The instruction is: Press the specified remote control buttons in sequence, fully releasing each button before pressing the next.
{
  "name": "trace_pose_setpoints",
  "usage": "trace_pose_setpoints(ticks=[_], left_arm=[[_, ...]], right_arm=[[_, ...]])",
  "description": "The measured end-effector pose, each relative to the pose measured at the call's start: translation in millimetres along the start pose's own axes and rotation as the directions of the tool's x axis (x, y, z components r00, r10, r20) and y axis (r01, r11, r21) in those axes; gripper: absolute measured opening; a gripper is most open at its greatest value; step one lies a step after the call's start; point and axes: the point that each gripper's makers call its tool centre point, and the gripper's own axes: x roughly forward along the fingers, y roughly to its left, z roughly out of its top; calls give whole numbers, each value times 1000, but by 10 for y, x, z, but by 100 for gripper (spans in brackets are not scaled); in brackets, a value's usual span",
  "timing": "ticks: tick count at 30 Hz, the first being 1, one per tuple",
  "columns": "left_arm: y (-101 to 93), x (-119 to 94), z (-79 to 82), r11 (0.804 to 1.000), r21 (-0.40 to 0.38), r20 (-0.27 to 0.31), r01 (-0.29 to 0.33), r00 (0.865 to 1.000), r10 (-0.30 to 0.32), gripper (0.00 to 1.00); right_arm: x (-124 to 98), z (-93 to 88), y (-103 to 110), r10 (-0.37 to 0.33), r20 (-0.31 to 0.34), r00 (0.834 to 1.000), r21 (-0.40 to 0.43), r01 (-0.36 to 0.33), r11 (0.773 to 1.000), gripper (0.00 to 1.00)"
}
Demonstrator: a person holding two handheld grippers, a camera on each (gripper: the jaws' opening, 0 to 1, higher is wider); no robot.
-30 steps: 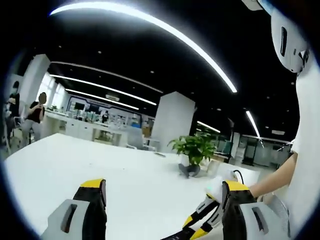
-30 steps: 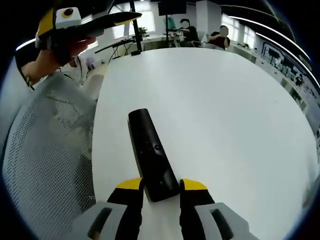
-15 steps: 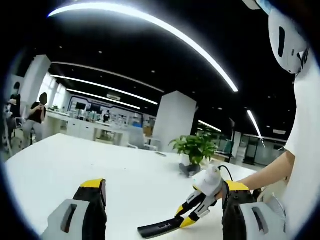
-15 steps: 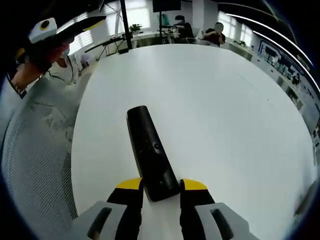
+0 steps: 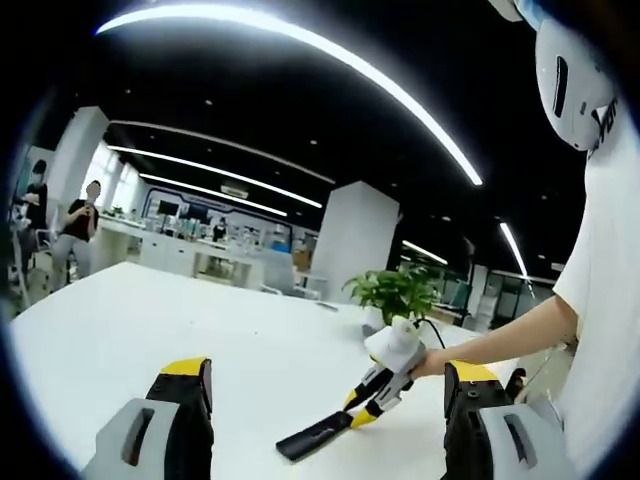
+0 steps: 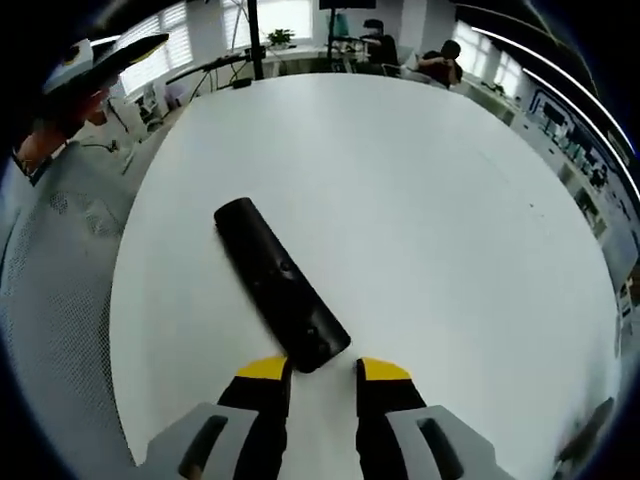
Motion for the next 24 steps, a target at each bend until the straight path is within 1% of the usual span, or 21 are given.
trace_pose_setpoints(ticks=[3,5,6,7,12,15,17,22,24], left_arm=[[5,27,10,1000,-2,2,-5,1000,5,99],[-2,45,14,1000,2,5,-8,1000,8,99],[-15,-8,46,1000,3,8,-8,1000,8,99],[-19,-10,51,1000,2,10,-8,1000,8,99],[-53,-31,64,1000,5,5,-3,1000,3,99],[-68,-41,60,1000,6,1,0,1000,0,99],[-70,-50,58,1000,7,-1,-2,1000,2,99],[-37,-69,72,1000,5,5,-14,1000,14,99],[-21,-77,67,1000,4,3,-18,1000,18,99]], right_arm=[[23,28,-56,-2,1,1000,1,2,1000,24],[40,44,-57,-3,-3,1000,-44,3,999,28],[38,60,-49,-1,0,1000,-60,1,998,28],[43,76,-16,6,0,1000,-76,-6,997,29],[56,168,52,25,23,999,-136,-22,990,30],[91,194,67,41,18,999,-148,-37,988,27],[114,183,56,36,5,999,-154,-34,988,27],[105,193,19,38,9,999,-135,-36,990,26],[101,190,-9,30,8,1000,-112,-29,993,24]])
